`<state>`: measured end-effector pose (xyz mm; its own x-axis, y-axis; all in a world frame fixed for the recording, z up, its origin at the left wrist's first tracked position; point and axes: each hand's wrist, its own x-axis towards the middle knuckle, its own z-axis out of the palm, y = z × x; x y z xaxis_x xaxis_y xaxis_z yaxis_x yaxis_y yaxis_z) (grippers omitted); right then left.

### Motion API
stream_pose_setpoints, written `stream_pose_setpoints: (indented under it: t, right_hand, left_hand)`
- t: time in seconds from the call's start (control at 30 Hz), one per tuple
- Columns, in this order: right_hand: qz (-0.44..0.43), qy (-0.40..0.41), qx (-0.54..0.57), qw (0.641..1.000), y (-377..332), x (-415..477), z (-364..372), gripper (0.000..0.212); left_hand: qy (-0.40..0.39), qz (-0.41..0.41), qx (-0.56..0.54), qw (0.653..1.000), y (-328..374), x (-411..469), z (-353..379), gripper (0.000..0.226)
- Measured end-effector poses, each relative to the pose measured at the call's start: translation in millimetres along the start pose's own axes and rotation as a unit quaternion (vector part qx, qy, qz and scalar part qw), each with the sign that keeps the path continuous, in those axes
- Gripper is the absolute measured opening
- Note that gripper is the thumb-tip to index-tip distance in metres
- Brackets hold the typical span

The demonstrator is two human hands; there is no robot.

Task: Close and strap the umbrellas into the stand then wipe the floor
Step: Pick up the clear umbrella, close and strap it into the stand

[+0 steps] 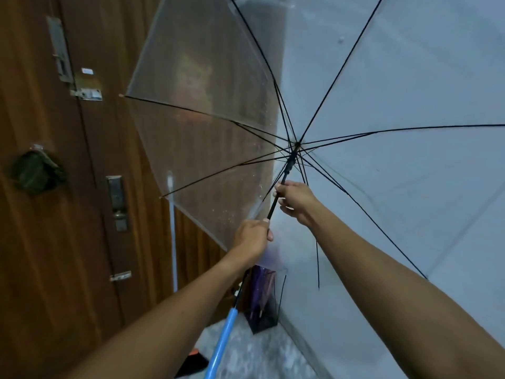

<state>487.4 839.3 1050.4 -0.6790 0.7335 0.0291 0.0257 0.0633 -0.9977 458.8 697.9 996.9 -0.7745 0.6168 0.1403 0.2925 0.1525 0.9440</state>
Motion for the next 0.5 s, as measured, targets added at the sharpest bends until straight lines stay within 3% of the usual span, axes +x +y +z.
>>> stream_pose_setpoints:
  t: [0.27,0.5]
  right_hand:
    - [-0.012,0.045,0.001,0.999,2.7,116.3,26.5,0.007]
    - [0.002,0.069,0.002,0.998,14.5,188.3,43.2,0.010]
  left_hand:
    - [-0.075,0.021,0.035,0.996,-10.7,124.4,-8.2,0.041]
    - [-0.087,0.066,0.099,0.989,-32.0,197.0,-4.1,0.042]
